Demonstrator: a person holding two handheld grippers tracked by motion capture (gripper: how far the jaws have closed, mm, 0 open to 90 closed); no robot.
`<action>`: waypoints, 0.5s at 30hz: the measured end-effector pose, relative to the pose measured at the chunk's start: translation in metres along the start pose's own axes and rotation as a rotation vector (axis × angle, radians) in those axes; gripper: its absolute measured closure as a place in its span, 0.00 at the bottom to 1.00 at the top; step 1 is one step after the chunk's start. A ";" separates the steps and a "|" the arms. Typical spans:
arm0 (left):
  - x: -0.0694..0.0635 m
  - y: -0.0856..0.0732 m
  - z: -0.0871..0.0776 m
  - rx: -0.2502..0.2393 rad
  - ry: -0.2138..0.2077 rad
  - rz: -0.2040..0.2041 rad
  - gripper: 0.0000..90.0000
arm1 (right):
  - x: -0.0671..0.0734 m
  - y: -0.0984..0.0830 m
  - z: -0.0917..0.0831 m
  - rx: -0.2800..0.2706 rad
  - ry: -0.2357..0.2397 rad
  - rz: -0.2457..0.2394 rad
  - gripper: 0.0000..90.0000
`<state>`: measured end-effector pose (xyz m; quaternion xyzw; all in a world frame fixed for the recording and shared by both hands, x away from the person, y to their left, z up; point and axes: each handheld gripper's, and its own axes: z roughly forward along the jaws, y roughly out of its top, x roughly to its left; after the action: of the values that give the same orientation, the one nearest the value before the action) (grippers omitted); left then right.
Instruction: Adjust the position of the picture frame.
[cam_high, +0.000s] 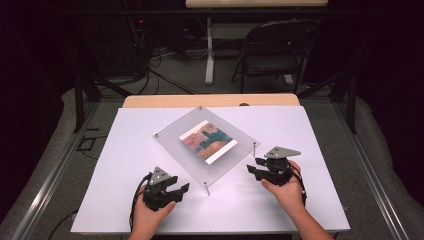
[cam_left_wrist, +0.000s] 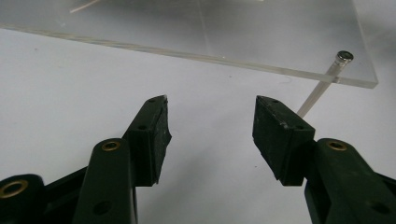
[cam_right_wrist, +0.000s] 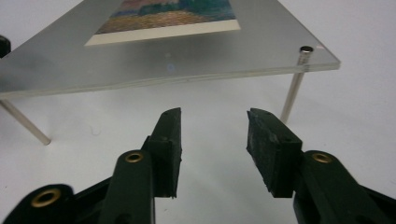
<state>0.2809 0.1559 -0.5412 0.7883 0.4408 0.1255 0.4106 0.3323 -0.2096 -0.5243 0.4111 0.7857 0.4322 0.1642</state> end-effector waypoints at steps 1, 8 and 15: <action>-0.001 -0.001 0.002 -0.001 -0.011 -0.002 0.51 | -0.002 0.001 0.000 -0.003 -0.002 0.010 0.63; -0.004 -0.004 0.010 0.011 -0.053 0.004 0.52 | -0.016 -0.006 -0.003 -0.083 -0.048 0.009 0.69; -0.006 -0.005 0.010 0.005 -0.052 -0.005 0.55 | -0.030 -0.009 0.012 -0.068 -0.087 -0.018 0.75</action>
<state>0.2797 0.1474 -0.5503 0.7912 0.4321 0.1028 0.4204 0.3536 -0.2294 -0.5412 0.4165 0.7664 0.4389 0.2160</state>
